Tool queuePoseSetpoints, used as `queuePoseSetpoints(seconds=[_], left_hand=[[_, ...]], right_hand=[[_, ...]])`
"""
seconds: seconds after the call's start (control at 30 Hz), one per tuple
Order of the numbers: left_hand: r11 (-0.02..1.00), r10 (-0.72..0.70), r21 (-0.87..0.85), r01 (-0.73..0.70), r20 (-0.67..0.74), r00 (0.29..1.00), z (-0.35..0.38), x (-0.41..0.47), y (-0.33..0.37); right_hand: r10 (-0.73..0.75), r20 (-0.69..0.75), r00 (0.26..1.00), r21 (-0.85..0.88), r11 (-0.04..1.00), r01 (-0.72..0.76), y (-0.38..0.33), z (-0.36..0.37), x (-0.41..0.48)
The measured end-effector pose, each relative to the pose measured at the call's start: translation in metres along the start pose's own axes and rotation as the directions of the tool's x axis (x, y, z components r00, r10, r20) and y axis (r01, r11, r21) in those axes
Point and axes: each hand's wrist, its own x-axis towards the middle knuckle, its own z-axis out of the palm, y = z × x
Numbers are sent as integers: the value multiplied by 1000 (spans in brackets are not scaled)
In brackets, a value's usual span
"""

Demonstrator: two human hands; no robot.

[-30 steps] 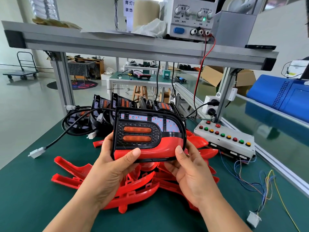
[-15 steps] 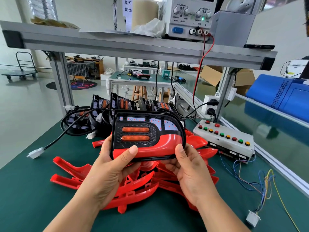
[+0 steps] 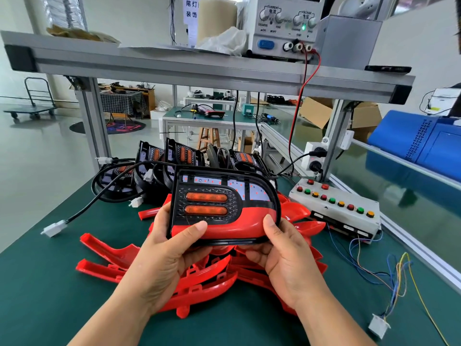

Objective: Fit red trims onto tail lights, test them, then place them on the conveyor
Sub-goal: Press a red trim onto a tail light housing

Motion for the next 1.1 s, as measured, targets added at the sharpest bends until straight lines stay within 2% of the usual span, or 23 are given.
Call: queuePoseSetpoints(seconds=[0.27,0.4,0.67,0.83,0.97,1.1], left_hand=[[997,-27,77,19,112,993,3,-4,-1],[993,-44,114,27,142,989,2,-4,0],[995,-71,81,59,152,986,3,-3,1],[996,-77,60,70,131,988,5,-2,0],[994,-110,34,106,152,982,1,-2,2],[991,-136,29,133,185,973,-4,-1,6]], right_hand=[[61,12,998,-38,997,-61,-3,0,-1],[70,-1,998,14,997,-70,-4,-1,-1],[13,15,1000,122,992,-15,-7,0,-1],[-24,-10,1000,106,994,25,-7,0,-1],[0,-5,1000,117,993,1,-8,-1,-1],[64,73,995,116,991,-73,-14,-6,0]])
